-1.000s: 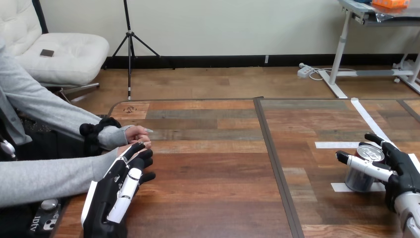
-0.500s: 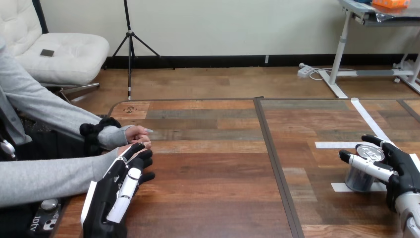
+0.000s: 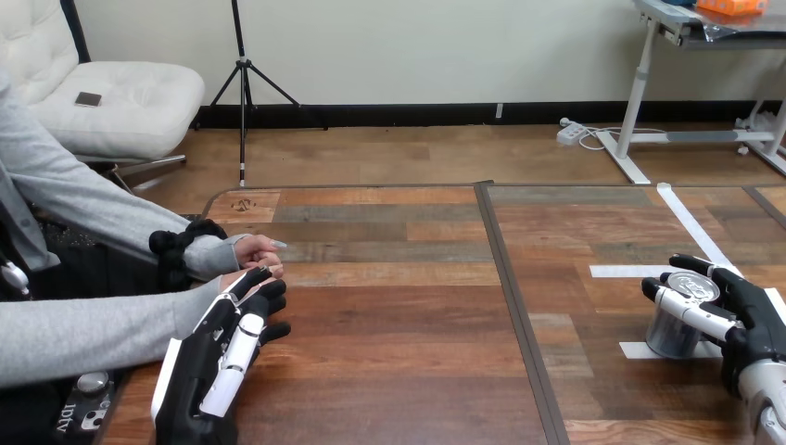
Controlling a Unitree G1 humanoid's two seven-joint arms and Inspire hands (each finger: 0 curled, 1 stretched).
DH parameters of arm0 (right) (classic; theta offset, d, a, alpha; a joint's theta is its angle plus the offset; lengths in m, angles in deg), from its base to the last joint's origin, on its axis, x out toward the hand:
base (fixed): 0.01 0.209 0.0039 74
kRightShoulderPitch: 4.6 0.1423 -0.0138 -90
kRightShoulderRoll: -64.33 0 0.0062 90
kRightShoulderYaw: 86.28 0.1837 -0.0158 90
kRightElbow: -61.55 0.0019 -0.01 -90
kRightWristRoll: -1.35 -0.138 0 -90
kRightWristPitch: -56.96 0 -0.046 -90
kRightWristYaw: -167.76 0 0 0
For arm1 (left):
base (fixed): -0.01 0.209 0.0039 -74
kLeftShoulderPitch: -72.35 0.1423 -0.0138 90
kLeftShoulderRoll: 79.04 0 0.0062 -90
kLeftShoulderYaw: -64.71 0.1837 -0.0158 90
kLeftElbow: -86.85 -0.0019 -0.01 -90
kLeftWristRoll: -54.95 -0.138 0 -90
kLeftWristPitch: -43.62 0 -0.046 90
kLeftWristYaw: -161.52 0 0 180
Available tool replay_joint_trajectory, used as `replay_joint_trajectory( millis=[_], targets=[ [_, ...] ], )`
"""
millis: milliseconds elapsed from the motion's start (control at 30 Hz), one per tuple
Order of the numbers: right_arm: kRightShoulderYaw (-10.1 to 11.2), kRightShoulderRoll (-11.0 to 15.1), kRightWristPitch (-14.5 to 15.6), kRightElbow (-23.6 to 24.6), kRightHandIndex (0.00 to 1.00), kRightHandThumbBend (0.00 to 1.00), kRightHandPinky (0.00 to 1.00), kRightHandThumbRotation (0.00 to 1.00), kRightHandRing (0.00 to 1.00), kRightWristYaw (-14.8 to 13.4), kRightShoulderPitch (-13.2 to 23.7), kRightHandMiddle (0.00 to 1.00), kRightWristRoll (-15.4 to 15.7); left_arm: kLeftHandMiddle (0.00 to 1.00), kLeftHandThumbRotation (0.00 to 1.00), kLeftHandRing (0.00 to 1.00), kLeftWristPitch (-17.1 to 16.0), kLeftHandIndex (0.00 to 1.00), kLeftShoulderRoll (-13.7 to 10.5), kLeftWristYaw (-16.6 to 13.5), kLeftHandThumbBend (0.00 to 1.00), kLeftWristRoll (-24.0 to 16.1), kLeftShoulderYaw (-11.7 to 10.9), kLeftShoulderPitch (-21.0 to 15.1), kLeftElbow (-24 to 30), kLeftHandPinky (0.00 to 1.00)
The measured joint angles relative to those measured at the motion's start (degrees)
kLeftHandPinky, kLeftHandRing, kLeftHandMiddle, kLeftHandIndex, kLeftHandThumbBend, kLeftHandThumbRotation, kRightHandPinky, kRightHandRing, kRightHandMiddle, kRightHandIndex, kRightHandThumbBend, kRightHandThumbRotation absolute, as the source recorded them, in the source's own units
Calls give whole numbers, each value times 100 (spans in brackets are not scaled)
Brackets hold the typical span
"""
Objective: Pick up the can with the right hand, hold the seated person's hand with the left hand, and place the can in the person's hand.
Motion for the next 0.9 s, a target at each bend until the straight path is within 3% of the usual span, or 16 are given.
replay_joint_trajectory(
  millis=[700,900],
  targets=[
    [-65,42,6,6,70,69,66,0,62,25,1,65,109,79,65,82,-1,81,1,23,42,1,-1,0,0,72],
    [-181,129,6,27,69,71,63,0,61,45,1,65,239,79,65,82,-1,81,2,2,43,-2,0,0,0,72]
  ],
)
